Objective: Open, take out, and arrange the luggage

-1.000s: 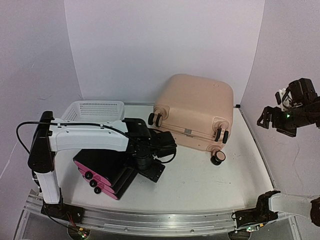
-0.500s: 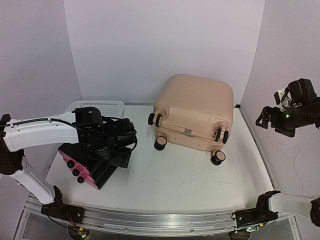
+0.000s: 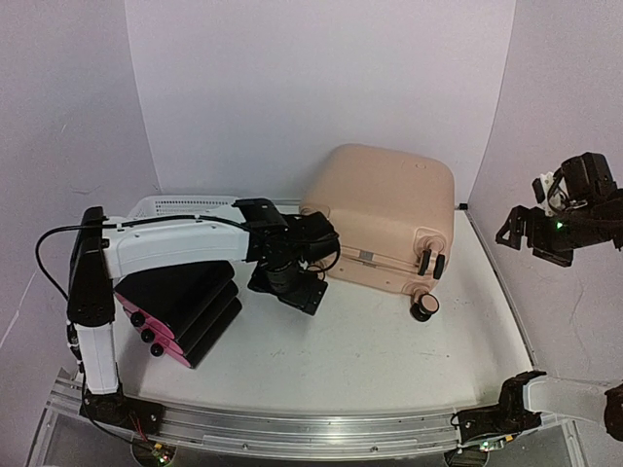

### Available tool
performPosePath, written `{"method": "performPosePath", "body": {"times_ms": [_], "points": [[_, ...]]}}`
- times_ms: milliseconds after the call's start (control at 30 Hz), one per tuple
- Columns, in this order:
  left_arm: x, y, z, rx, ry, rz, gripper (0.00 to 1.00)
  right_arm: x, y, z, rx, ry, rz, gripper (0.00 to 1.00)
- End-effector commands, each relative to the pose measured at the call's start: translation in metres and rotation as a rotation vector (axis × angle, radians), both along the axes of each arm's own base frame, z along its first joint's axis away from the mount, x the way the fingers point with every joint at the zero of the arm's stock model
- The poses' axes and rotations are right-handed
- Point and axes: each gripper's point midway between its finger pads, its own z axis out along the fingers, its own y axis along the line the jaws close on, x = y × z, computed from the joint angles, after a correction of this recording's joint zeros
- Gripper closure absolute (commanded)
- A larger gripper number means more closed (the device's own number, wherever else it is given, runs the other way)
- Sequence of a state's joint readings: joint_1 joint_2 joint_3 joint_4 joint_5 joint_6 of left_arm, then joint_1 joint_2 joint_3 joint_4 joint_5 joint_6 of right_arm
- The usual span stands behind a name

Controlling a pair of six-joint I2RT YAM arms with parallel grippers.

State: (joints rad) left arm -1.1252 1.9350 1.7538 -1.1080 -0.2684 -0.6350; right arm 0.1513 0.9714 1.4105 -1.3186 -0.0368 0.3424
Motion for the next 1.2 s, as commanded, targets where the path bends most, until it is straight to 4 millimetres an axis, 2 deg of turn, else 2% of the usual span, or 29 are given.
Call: {"method": "performPosePath", "body": {"times_ms": [0,133,200,500,567,633,767,900,1000,1167], "points": [[0.030,0.009,-0.009,0.022,0.005,0.001,0.05,0.002,-0.001,0.017,0.015,-0.070,-0.014,0.02],[0.045,0.048,-0.023,0.072,0.007,0.079,0.05,0.000,0.000,0.015,0.020,-0.067,-0.011,0.02],[0.050,0.070,-0.022,0.072,0.000,0.119,0.05,0.000,0.000,0.012,0.020,-0.056,-0.010,0.02],[0.051,0.191,-0.023,0.101,-0.011,0.348,0.03,0.010,0.011,-0.010,0.059,0.025,0.018,0.02],[0.050,0.208,-0.018,0.084,-0.021,0.380,0.03,0.011,0.014,-0.012,0.070,0.034,0.027,0.02],[0.049,0.217,-0.011,0.071,-0.037,0.390,0.02,0.012,0.017,-0.016,0.081,0.046,0.035,0.02],[0.048,0.217,-0.001,0.038,-0.049,0.380,0.02,0.012,0.023,-0.022,0.108,0.068,0.055,0.02],[0.038,0.201,0.005,-0.053,-0.002,0.331,0.02,0.012,0.033,-0.027,0.145,0.099,0.100,0.02],[0.029,0.179,0.019,-0.155,0.010,0.256,0.01,0.012,0.043,-0.035,0.184,0.140,0.140,0.02],[0.009,0.129,0.054,-0.285,-0.016,0.090,0.01,0.017,0.061,-0.052,0.247,0.221,0.195,0.02]]}}
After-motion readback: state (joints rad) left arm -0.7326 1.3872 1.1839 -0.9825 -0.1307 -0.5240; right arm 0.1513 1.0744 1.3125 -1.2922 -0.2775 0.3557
